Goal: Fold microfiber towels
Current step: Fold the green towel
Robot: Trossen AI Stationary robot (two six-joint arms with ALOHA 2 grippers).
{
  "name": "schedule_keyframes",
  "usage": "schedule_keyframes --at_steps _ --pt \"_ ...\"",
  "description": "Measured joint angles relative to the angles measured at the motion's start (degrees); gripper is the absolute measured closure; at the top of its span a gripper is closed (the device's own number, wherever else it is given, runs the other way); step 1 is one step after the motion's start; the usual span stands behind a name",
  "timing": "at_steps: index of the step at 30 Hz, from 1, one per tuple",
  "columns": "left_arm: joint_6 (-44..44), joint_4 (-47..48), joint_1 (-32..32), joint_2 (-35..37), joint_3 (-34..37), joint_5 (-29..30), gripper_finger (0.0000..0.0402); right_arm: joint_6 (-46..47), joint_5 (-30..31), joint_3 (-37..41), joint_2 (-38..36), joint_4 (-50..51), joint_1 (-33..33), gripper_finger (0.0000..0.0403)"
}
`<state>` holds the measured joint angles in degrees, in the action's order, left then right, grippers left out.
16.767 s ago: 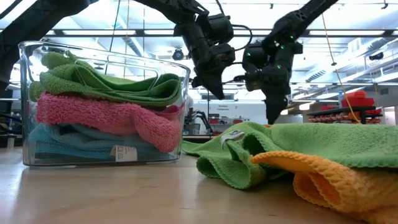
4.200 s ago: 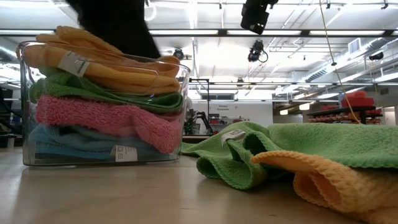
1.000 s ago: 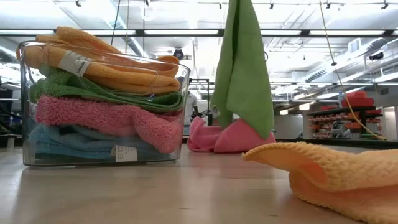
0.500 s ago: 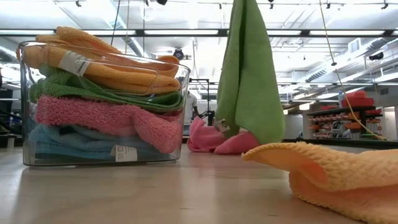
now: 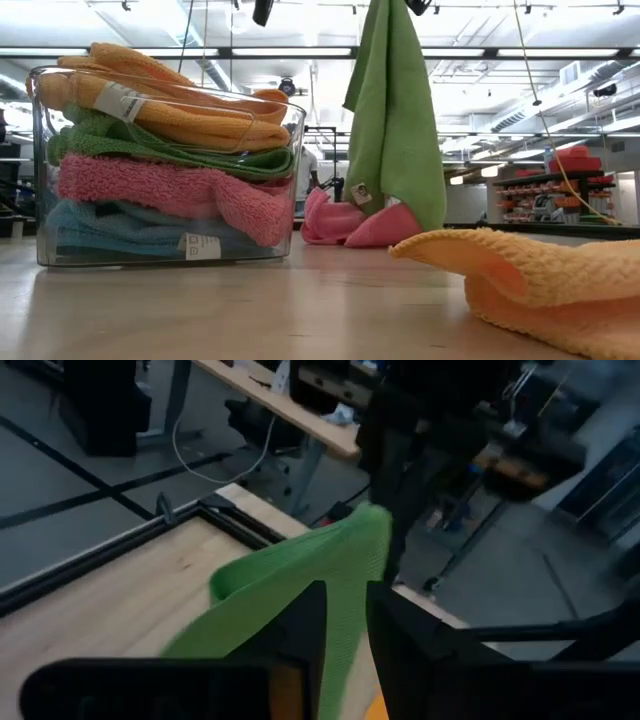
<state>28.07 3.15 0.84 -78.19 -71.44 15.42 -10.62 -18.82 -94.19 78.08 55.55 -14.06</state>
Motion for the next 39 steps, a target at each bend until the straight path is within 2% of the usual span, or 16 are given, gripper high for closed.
schedule_keyframes --at_steps 3,6,15,18,22,28,39 --pt "-2.8 0.6 1.1 0.0 0.0 -0.1 0.0312 -1.0 -1.4 0.0 0.3 -0.8 -1.3 0.0402" --pt "-2.9 1.5 2.0 0.9 0.1 -1.1 0.0308 2.3 -2.9 0.0 1.3 -5.0 -2.2 0.0402" --pt "-7.5 6.2 4.1 4.5 0.1 -2.1 0.0312 3.5 -18.6 0.0 2.0 -7.3 -1.8 0.0402" --pt "-7.9 6.5 5.2 4.6 0.0 -6.0 0.0314 2.7 -22.7 0.0 2.0 -8.7 -1.8 0.0402" --pt "-7.1 6.9 5.7 3.3 0.0 -13.8 0.0308 2.7 -24.8 0.0 2.0 -11.8 -2.3 0.0402" --pt "-6.4 7.3 5.7 1.9 0.1 -18.9 0.0286 3.5 -25.9 0.0 2.0 -15.0 -2.5 0.0402" --pt "-4.4 5.9 6.1 2.7 0.0 -20.6 0.0249 5.5 -25.9 0.0 2.0 -11.0 -2.8 0.0402"
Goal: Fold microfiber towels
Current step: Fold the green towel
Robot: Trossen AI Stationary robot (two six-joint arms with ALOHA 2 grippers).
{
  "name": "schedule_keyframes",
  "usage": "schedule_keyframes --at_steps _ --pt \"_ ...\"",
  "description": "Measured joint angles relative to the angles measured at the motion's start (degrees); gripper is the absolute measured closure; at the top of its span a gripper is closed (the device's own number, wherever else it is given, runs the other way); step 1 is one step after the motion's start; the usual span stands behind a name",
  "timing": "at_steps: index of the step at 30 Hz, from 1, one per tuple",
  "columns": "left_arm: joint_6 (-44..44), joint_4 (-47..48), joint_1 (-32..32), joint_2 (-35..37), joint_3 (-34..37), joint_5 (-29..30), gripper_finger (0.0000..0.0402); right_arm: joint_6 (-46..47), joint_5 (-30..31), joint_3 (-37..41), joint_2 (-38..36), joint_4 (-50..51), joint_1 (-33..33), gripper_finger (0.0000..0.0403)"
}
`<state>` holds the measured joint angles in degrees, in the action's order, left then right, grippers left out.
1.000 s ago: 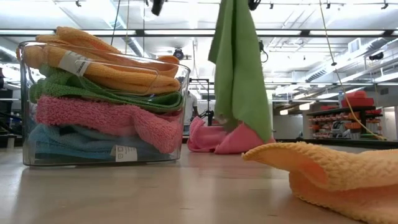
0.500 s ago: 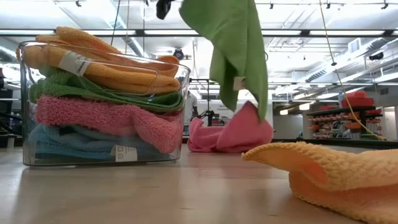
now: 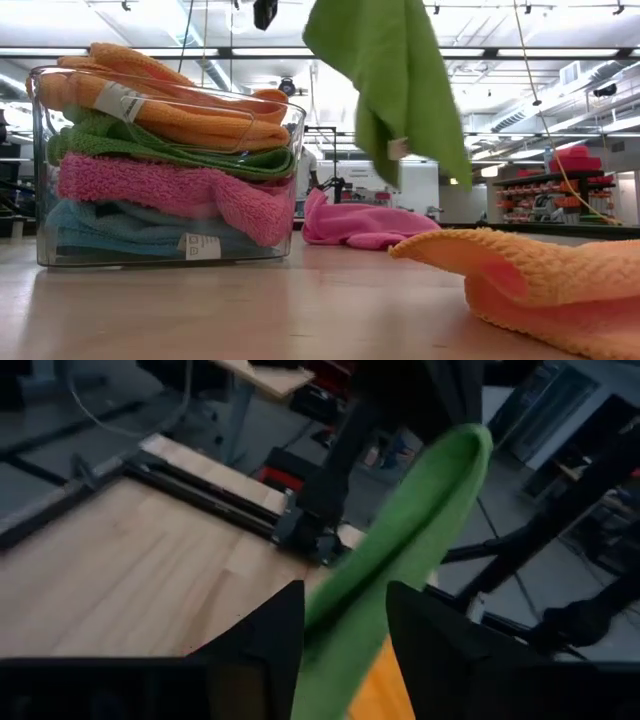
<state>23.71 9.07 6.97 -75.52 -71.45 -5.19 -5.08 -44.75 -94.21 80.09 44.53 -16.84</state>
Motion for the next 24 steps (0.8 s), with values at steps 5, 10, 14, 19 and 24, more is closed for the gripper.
schedule_keyframes --at_steps 5,10,14,19,24 --pt "-0.9 0.2 -0.5 -0.9 0.0 -3.5 0.0234 -1.3 0.3 0.0 0.0 -0.8 0.0 0.0402" --pt "-1.6 0.0 -0.3 -1.1 0.1 1.6 0.0234 -3.7 -2.5 0.0 0.0 -0.8 1.0 0.0402" --pt "-1.4 -1.2 -0.2 -1.3 0.1 3.3 0.0241 -7.3 -2.7 0.0 0.0 -0.7 1.8 0.0402" --pt "-0.1 -3.1 -1.4 -2.6 0.1 3.2 0.0246 -13.5 -0.4 0.0 0.0 -0.4 3.2 0.0402" --pt "-0.9 -8.1 -3.3 -4.1 0.1 1.7 0.0242 -24.8 3.0 0.0 0.0 1.0 4.5 0.0402"
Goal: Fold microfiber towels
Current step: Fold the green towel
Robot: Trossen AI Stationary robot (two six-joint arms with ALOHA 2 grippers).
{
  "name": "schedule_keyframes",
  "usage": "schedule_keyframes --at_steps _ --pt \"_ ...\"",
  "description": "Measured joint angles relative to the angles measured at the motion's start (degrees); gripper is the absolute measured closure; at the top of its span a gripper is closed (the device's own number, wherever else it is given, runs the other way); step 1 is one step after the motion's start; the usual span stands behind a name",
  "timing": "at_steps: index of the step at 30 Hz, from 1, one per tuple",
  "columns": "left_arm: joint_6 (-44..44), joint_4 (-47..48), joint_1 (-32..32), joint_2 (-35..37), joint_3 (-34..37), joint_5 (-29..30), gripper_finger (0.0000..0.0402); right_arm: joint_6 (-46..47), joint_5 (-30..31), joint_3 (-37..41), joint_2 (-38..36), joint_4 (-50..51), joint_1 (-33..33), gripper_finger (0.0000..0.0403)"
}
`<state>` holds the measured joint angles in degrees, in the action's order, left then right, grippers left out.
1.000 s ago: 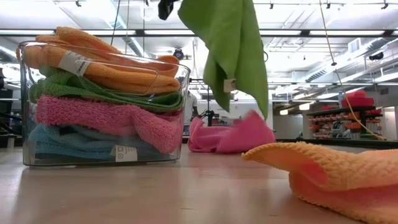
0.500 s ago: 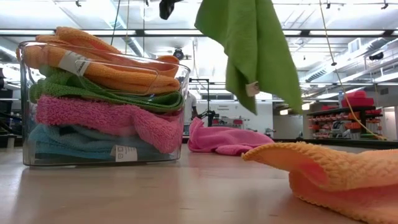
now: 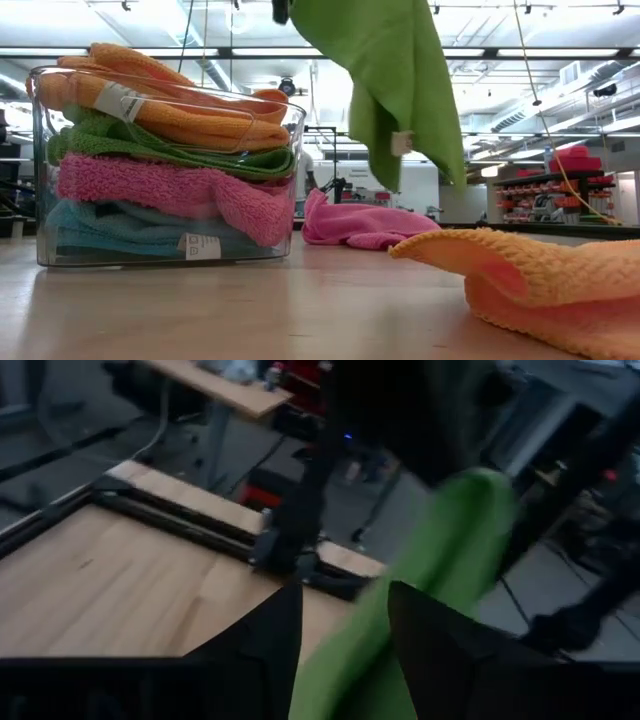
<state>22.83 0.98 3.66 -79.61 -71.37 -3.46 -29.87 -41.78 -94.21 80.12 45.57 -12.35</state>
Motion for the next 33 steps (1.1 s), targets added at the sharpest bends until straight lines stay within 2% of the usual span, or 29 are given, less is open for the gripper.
schedule_keyframes --at_steps 8,17,27,33 --pt "-2.9 -1.1 -1.6 -0.3 0.0 -0.4 0.0248 -6.1 1.5 0.0 0.0 1.9 0.2 0.0402" --pt "-5.9 -0.6 -1.7 -0.3 0.0 1.4 0.0251 -6.4 1.5 0.0 0.0 1.8 0.2 0.0402" --pt "-6.8 6.6 -1.7 -2.7 0.0 1.5 0.0264 -6.4 1.5 0.0 0.0 0.7 0.2 0.0402" --pt "-7.5 6.3 -1.7 -3.3 -0.1 1.5 0.0291 -6.4 1.2 0.0 0.0 0.6 0.2 0.0402"
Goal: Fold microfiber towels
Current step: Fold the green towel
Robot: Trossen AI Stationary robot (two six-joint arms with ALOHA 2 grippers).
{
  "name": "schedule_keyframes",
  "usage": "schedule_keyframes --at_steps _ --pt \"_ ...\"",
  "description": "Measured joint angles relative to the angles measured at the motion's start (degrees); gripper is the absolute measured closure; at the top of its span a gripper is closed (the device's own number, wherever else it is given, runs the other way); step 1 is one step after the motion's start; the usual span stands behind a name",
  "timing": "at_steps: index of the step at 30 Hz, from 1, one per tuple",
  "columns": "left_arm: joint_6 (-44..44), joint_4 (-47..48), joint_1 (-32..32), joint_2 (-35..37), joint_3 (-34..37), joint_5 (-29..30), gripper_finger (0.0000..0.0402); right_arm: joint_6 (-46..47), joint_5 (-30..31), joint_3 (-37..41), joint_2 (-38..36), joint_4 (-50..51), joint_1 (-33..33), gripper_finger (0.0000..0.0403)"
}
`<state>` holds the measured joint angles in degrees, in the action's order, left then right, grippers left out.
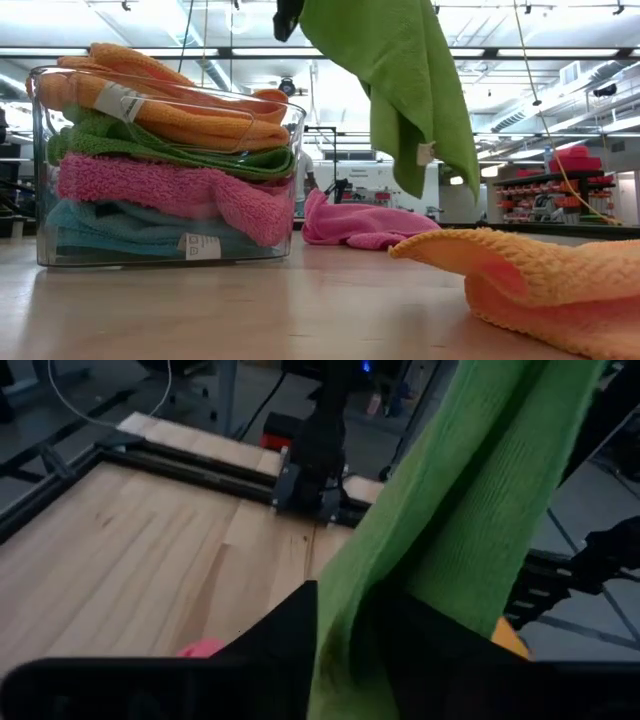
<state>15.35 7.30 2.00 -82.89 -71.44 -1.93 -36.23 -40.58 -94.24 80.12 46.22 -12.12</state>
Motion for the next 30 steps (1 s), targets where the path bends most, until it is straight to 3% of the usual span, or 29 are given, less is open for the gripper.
schedule_keyframes --at_steps 6,10,14,18,22,26,30 --pt "-0.9 0.7 0.1 -0.3 0.1 0.0 0.0389 3.9 -0.1 0.0 0.0 0.0 0.0 0.0402" --pt "-0.2 2.2 0.9 0.0 -0.5 0.0 0.0391 11.7 1.8 0.0 0.0 2.4 0.0 0.0392" --pt "-1.5 9.1 2.7 0.4 -5.3 3.0 0.0394 16.5 4.2 0.0 0.0 8.5 0.3 0.0357" --pt "-3.6 15.8 4.7 0.1 -11.3 6.3 0.0395 19.3 16.1 0.0 0.0 15.4 0.7 0.031" --pt "-2.6 24.0 5.7 -2.8 -18.5 6.8 0.0395 31.7 29.5 0.0 0.0 14.3 -0.6 0.0272" --pt "-3.0 30.3 5.3 -8.2 -25.4 9.8 0.0395 43.3 30.9 0.0 0.0 6.2 -2.2 0.0251" --pt "-1.3 32.2 5.3 -13.4 -30.5 11.2 0.0396 48.6 35.1 0.0 0.0 1.4 -1.8 0.0237"
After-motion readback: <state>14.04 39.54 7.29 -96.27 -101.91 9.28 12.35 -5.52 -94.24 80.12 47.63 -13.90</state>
